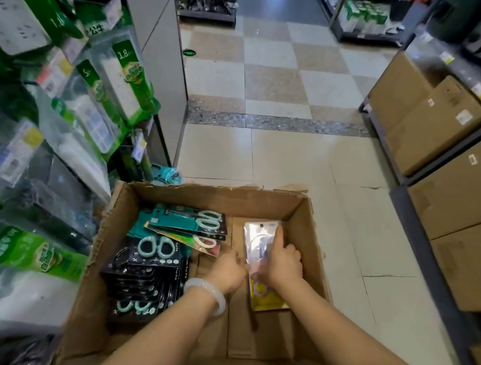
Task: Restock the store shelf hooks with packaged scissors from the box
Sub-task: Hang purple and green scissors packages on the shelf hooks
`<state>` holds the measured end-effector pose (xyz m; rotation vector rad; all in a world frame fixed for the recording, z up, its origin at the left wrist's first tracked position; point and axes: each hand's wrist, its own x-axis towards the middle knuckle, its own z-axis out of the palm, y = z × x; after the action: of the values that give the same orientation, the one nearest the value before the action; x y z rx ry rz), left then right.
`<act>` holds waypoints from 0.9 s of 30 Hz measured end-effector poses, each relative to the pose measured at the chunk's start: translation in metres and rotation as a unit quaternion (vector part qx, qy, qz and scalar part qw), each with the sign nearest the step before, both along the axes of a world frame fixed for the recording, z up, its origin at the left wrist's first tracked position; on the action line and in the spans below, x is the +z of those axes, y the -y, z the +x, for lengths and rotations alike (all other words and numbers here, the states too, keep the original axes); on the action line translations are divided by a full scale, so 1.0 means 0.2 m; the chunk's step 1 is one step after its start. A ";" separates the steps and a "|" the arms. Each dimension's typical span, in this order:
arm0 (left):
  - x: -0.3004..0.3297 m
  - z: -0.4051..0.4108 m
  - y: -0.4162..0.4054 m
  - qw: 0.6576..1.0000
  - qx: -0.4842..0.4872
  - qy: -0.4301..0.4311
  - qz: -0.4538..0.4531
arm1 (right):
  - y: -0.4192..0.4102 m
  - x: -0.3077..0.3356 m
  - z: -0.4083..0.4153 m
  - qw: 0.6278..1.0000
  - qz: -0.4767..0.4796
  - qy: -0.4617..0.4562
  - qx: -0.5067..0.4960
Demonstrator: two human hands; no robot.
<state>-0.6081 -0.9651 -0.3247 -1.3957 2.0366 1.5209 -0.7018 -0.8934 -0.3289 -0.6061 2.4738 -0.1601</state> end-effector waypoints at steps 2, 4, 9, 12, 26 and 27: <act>-0.02 0.00 0.01 1.000 0.010 0.000 0.002 | -0.02 -0.02 0.03 0.999 -0.017 0.021 -0.021; -0.04 0.00 0.03 0.999 0.032 -0.008 0.016 | -0.04 -0.06 0.06 0.997 -0.036 0.052 -0.038; -0.07 0.00 0.05 0.997 0.040 0.013 0.061 | -0.07 -0.08 0.08 0.985 -0.095 0.112 -0.092; -0.06 -0.01 0.01 0.998 0.048 0.003 0.043 | -0.08 -0.04 0.06 0.976 -0.131 0.126 -0.120; 0.23 0.09 0.19 0.952 0.206 -0.211 0.086 | 0.09 0.13 -0.07 0.935 -0.270 0.182 -0.139; 0.26 0.12 0.22 0.950 0.215 -0.216 0.072 | 0.10 0.10 -0.09 0.964 -0.211 0.125 -0.105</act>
<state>-0.5833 -1.0095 -0.2730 -1.6367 1.8568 2.2861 -0.7202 -0.9128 -0.3090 -0.4572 2.2595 -0.8114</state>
